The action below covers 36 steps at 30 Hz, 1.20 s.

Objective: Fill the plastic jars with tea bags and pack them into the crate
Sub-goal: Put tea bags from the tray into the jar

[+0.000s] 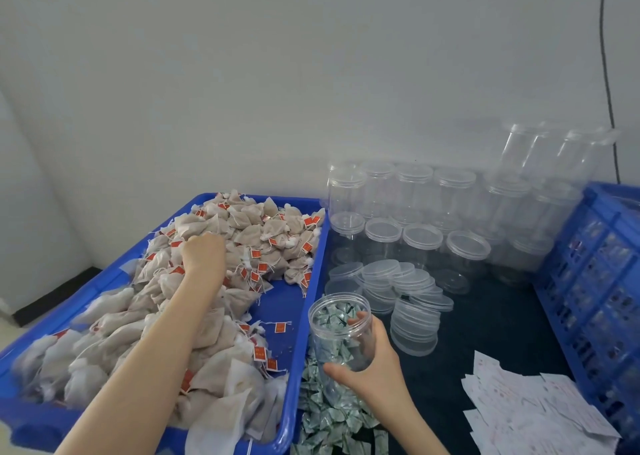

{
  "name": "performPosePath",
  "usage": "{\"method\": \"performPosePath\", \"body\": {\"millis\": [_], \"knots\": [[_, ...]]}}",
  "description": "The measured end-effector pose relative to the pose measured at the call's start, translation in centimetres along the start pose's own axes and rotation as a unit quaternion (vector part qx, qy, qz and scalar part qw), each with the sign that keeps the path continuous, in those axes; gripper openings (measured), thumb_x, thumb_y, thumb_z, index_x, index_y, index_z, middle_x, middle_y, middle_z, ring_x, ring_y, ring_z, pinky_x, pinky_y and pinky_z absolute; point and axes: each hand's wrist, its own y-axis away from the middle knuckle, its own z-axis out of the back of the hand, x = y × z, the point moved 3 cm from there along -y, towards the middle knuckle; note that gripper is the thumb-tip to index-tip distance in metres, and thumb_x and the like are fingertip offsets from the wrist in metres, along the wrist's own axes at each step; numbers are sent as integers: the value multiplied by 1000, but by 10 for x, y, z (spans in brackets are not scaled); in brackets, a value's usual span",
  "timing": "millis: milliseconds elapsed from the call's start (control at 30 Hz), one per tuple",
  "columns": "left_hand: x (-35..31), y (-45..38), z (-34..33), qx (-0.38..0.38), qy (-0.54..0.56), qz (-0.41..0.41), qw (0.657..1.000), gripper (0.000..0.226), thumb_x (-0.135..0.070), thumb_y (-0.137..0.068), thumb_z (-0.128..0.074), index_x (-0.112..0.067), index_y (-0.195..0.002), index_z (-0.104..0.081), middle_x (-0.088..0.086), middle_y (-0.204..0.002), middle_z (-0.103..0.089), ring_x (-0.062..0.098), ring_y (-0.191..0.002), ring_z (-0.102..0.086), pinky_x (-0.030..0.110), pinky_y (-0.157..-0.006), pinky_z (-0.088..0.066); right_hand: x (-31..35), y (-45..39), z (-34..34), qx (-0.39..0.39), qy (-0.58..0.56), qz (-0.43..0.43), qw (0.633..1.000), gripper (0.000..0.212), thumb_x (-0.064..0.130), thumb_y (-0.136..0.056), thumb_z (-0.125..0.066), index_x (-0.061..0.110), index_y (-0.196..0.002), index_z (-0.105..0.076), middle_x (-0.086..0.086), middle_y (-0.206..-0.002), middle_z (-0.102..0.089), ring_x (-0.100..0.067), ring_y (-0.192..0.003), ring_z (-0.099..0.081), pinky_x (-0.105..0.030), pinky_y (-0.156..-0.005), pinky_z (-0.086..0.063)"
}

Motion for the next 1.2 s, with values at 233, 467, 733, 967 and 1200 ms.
{"method": "performPosePath", "body": {"millis": [233,467,733,967,1200], "knots": [[9,2,-1,12,12,1,1000,32,-19,-91,-61,-14,-123,-57,6,-118,-57,19,-105,-56,27,-82,-49,3,3,0,1,1,0,1000,91,44,-52,-91,42,-131,-44,27,-128,-58,6,-125,-51,-28,-109,-43],[8,5,10,-33,171,10,985,15,-7,-89,-62,-8,-104,-63,6,-95,-64,17,-81,-61,24,-68,-48,9,0,-3,-1,-14,-6,1000,93,48,-47,-88,45,-128,-41,22,-133,-55,5,-127,-48,-29,-109,-42],[10,17,45,-68,288,-23,955,20,3,-84,-62,-5,-103,-64,8,-87,-55,19,-75,-48,28,-72,-43,12,-4,-9,10,-18,-7,1000,94,43,-50,-90,47,-129,-40,25,-135,-50,12,-124,-46,-6,-91,-40],[11,23,87,-192,390,-75,898,27,4,-93,-48,-6,-104,-71,14,-101,-69,30,-91,-62,29,-79,-42,14,-9,-10,4,-19,-11,1000,86,29,-56,-91,48,-124,-43,23,-131,-55,9,-121,-50,-15,-97,-42],[0,52,136,-264,464,-172,827,21,2,-89,-55,-6,-90,-74,7,-88,-71,13,-74,-56,14,-71,-36,15,-11,-9,7,-12,-2,1000,85,22,-62,-92,46,-126,-42,27,-128,-52,24,-113,-46,-4,-81,-42]]}}
